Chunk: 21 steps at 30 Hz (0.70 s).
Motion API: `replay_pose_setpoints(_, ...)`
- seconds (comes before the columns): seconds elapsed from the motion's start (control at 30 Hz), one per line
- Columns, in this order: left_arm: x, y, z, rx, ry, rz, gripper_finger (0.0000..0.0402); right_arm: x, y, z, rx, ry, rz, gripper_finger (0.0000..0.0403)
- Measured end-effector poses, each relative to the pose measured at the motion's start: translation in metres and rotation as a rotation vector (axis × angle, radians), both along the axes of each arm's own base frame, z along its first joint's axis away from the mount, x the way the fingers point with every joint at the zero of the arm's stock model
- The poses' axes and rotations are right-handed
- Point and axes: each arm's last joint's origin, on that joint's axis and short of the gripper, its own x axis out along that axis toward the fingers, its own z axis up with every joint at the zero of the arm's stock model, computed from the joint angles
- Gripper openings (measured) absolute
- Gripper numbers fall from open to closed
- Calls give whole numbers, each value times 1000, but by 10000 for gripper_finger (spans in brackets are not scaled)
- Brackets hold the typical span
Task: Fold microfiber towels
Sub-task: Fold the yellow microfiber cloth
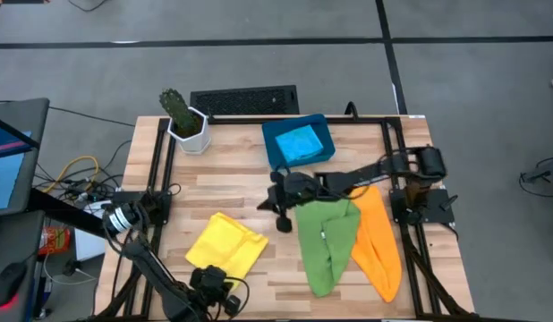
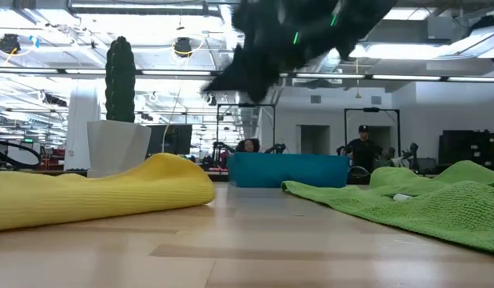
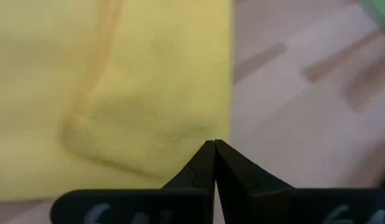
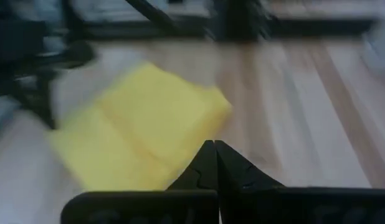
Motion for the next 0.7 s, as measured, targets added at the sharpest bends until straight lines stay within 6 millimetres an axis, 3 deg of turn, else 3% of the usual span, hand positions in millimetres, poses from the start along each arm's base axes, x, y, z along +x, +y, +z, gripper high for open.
replay_pose_setpoints(0.13, -1, 11, 50, 3, -36, -35, 0, -10, 28, 28, -26, -87, 85, 20)
replay_pose_setpoints(0.3, -19, 27, 90, -4, -16, -29, 0, -15, 53, 27, -1, -66, 138, 34)
replay_pose_setpoints(0.4, -32, 26, 87, -6, -7, 39, 0, -14, 64, 13, 27, -18, 152, 38)
replay_pose_setpoints(0.5, -39, 19, 72, -50, 45, 77, 13, -14, 73, 3, 49, 22, 158, 39)
replay_pose_setpoints(0.7, -29, 9, 29, -69, 65, 44, 86, -16, 82, 2, 60, 26, 166, 51)
